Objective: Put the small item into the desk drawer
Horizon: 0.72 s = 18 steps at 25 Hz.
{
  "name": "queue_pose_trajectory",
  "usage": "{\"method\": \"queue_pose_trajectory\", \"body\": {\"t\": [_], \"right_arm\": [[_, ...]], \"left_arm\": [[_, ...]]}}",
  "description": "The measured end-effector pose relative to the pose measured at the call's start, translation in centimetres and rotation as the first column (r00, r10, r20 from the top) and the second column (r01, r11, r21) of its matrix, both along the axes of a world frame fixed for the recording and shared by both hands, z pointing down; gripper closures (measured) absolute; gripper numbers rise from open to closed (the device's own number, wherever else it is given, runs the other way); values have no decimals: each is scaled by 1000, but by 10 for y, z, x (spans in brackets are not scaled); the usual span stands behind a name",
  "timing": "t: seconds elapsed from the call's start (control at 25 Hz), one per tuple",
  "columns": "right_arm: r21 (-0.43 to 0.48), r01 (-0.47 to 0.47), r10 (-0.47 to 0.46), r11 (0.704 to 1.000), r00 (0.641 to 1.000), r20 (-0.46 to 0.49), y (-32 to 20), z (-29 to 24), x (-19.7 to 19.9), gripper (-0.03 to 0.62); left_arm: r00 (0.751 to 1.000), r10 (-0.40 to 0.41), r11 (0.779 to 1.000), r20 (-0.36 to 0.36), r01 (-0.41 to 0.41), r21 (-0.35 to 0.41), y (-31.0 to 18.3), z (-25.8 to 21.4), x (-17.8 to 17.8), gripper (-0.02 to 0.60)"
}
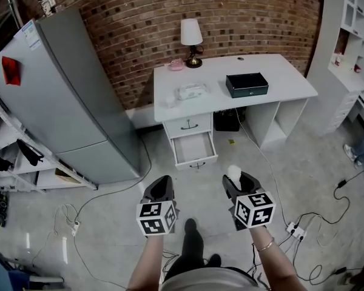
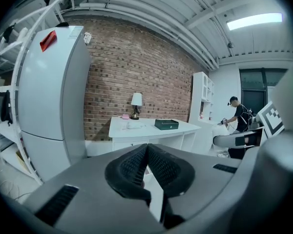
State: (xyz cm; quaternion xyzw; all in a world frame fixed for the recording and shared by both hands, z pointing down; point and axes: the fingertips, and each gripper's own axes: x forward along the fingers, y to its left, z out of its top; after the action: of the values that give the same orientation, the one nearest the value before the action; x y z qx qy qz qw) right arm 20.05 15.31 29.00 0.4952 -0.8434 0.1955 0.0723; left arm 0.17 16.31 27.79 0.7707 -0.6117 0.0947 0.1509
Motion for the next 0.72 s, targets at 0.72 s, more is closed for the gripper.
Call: {"method": "queue_pose_trajectory", "body": {"t": [0.72], "right_arm": [[-83,-56,53,995,998,-37,-229,41,-113,405]], "left_arm": [[997,33,997,-65,-38,-70,-234,52,-116,560]]}}
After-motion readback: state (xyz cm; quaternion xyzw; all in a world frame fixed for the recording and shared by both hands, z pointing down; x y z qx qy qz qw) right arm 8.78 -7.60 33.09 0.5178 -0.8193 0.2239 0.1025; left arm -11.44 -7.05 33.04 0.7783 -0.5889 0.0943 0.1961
